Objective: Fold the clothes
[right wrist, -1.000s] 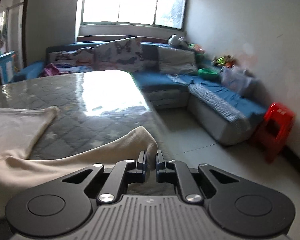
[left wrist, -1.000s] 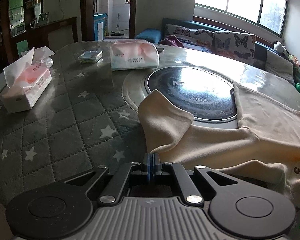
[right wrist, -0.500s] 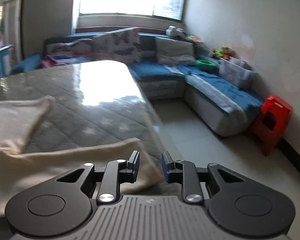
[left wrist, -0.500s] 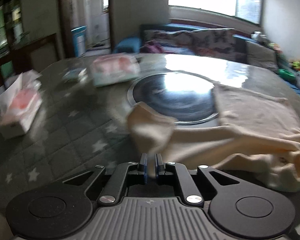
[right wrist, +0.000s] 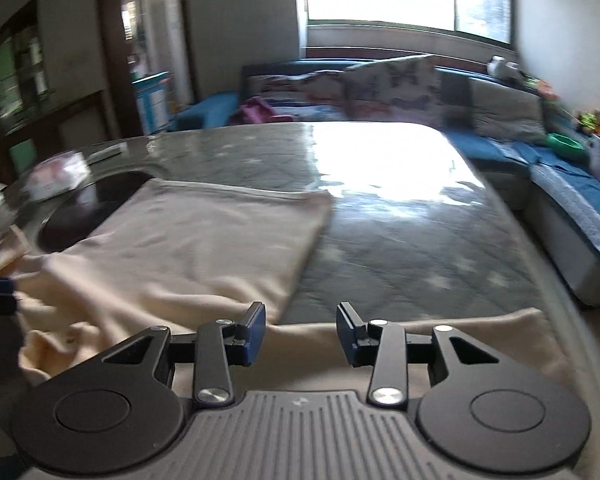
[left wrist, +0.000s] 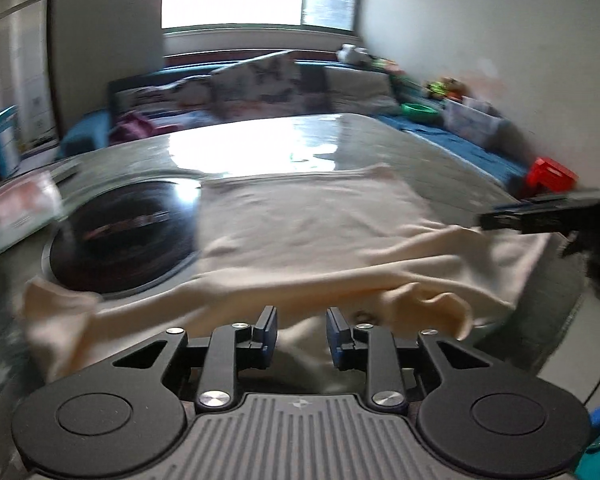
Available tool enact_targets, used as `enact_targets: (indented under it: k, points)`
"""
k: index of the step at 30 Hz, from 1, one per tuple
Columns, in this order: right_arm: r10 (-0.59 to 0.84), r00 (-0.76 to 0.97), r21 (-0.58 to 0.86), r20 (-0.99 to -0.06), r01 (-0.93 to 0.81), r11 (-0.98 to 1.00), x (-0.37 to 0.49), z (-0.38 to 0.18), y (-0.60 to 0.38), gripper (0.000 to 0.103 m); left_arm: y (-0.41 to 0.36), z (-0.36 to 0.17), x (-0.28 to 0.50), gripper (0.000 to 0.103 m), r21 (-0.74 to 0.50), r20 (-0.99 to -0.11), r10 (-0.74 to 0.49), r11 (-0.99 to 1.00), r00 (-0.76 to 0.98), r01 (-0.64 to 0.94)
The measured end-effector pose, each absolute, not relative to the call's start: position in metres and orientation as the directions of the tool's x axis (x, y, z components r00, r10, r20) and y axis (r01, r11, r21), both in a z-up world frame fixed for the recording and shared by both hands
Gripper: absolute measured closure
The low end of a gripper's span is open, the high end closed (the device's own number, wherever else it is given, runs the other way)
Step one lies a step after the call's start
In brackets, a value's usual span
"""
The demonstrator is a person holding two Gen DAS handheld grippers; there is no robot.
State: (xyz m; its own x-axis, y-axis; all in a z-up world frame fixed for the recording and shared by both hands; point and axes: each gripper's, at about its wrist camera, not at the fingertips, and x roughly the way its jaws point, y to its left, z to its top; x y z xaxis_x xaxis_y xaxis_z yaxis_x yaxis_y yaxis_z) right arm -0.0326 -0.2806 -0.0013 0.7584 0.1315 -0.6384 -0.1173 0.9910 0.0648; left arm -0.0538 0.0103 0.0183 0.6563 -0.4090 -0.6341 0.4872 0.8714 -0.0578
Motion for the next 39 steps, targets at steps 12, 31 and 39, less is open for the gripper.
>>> enact_targets:
  k: [12, 31, 39]
  points:
    - [0.354, 0.673, 0.069, -0.649, -0.411, 0.909, -0.045, 0.017, -0.213, 0.063, -0.024, -0.008, -0.055, 0.070, -0.017, -0.684, -0.466, 0.779, 0.561, 0.627]
    - [0.427, 0.539, 0.086, -0.726, -0.545, 0.834, -0.065, -0.006, -0.178, 0.099, 0.007, 0.006, -0.087, 0.092, -0.051, -0.615, -0.518, 0.779, 0.595, 0.625]
    - [0.446, 0.469, 0.064, -0.762, -0.632, 0.773, -0.090, -0.009, -0.168, 0.100, 0.004, 0.019, -0.067, 0.090, -0.081, -0.568, -0.535, 0.792, 0.625, 0.605]
